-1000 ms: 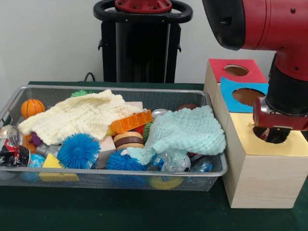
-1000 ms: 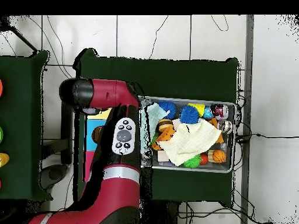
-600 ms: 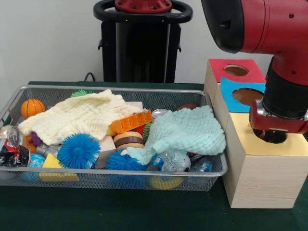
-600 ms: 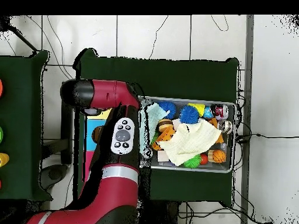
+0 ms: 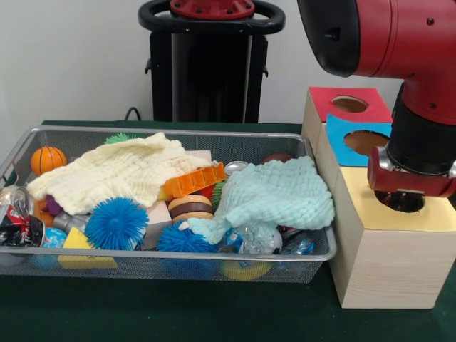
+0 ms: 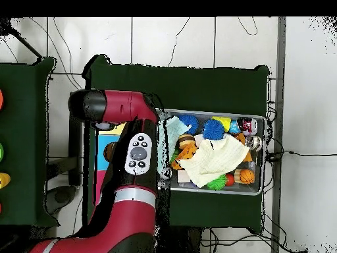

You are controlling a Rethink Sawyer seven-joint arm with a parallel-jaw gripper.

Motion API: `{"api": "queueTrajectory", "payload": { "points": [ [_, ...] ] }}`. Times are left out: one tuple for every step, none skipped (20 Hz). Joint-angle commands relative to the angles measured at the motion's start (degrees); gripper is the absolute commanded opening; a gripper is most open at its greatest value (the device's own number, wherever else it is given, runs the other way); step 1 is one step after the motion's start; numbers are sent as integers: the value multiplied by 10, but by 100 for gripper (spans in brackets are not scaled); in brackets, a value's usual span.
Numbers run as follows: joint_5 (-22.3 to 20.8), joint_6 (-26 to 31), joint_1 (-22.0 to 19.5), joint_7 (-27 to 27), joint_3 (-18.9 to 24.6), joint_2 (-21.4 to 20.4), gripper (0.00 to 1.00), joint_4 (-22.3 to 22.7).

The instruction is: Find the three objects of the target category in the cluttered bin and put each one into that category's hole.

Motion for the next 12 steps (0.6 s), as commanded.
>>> {"api": "queueTrajectory", "payload": {
  "points": [
    [1, 30, -8, 108, 14, -21, 0, 63],
    [-1, 32, -6, 106, 12, -25, 0, 64],
    [1, 31, -8, 104, 14, -31, 0, 71],
    [2, 28, -9, 100, 16, -36, 0, 76],
    [3, 25, -11, 95, 19, -41, 0, 81],
    [4, 27, -13, 91, 21, -44, 0, 83],
    [4, 34, -14, 87, 22, -47, 0, 81],
    [5, 42, -16, 85, 24, -50, 0, 82],
    [5, 48, -17, 82, 25, -53, 0, 81],
    [3, 57, -16, 82, 22, -55, 0, 78],
    [2, 62, -16, 80, 21, -59, 0, 80],
    [0, 67, -16, 78, 20, -63, 0, 81]
  ]
}}
